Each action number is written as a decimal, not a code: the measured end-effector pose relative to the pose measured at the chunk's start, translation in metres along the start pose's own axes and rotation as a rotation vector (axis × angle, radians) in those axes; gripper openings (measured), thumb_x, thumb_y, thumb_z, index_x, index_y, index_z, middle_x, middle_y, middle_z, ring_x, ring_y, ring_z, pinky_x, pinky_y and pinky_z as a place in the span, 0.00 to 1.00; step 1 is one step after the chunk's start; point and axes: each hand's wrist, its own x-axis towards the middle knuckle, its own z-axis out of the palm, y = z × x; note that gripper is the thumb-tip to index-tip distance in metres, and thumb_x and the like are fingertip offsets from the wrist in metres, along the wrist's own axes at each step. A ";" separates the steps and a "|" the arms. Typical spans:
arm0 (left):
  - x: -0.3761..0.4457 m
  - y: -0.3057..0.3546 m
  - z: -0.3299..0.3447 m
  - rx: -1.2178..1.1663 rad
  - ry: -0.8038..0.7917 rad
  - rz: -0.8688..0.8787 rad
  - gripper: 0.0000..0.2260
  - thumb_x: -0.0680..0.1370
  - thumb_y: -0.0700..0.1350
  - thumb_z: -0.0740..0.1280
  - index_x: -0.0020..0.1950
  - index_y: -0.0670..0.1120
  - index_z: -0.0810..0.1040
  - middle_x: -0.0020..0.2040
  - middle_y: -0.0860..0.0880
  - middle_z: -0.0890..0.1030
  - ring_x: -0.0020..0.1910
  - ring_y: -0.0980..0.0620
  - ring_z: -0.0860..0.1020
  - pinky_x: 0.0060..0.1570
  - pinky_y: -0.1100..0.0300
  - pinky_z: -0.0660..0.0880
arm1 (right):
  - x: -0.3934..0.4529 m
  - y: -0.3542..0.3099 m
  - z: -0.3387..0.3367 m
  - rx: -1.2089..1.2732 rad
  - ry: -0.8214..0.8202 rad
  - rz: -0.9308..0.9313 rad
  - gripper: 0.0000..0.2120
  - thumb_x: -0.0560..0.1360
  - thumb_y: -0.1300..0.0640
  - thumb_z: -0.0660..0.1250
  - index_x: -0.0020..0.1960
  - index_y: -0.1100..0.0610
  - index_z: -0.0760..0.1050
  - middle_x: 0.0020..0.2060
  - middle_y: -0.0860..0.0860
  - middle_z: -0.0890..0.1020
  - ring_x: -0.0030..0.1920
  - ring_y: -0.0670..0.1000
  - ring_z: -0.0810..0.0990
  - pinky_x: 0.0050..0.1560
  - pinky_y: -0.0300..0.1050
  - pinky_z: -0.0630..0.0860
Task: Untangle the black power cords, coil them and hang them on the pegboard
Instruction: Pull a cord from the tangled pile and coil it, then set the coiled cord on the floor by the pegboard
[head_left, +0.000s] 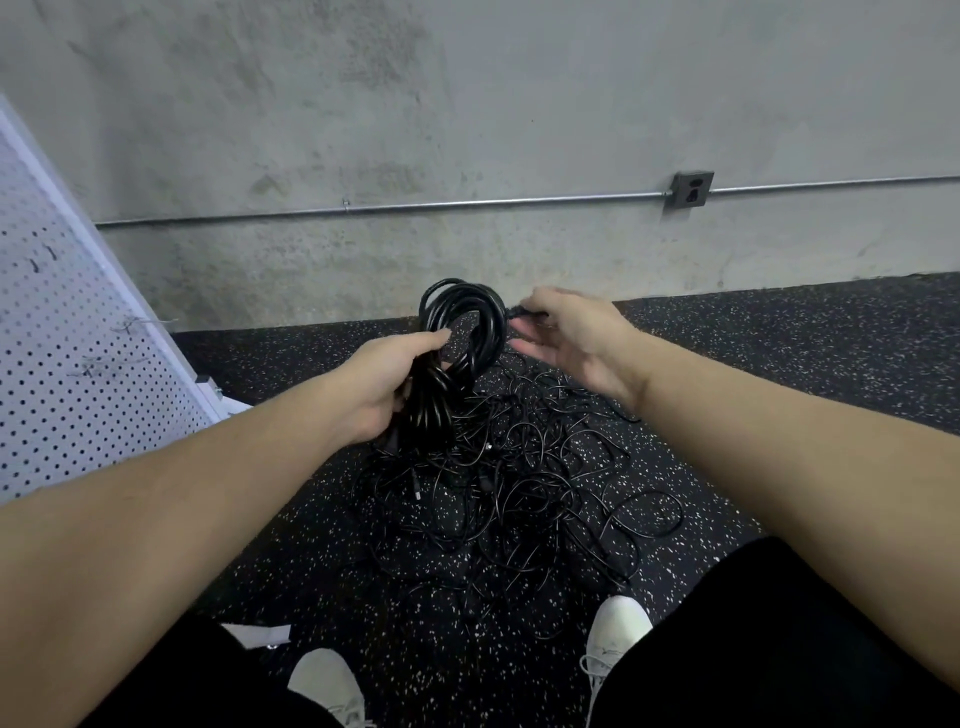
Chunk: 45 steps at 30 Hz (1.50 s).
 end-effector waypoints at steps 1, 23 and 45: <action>0.000 -0.001 -0.004 -0.003 -0.006 0.003 0.12 0.78 0.52 0.73 0.55 0.44 0.83 0.41 0.49 0.86 0.40 0.47 0.83 0.47 0.51 0.80 | 0.001 0.001 0.001 -0.021 -0.007 0.010 0.15 0.79 0.67 0.68 0.64 0.63 0.74 0.51 0.58 0.83 0.45 0.51 0.85 0.51 0.51 0.85; 0.008 -0.052 -0.123 0.108 0.235 -0.122 0.04 0.79 0.43 0.72 0.50 0.43 0.80 0.39 0.48 0.85 0.40 0.47 0.81 0.39 0.57 0.77 | 0.056 0.086 0.090 -1.447 -0.434 -0.234 0.13 0.81 0.58 0.63 0.64 0.54 0.77 0.60 0.51 0.80 0.48 0.50 0.77 0.38 0.36 0.71; 0.166 -0.283 -0.268 0.097 0.393 -0.573 0.39 0.74 0.48 0.78 0.80 0.44 0.62 0.67 0.40 0.77 0.62 0.39 0.78 0.63 0.41 0.78 | 0.195 0.328 0.150 -1.565 -1.004 0.179 0.15 0.82 0.55 0.59 0.68 0.51 0.74 0.65 0.49 0.77 0.65 0.52 0.74 0.61 0.44 0.72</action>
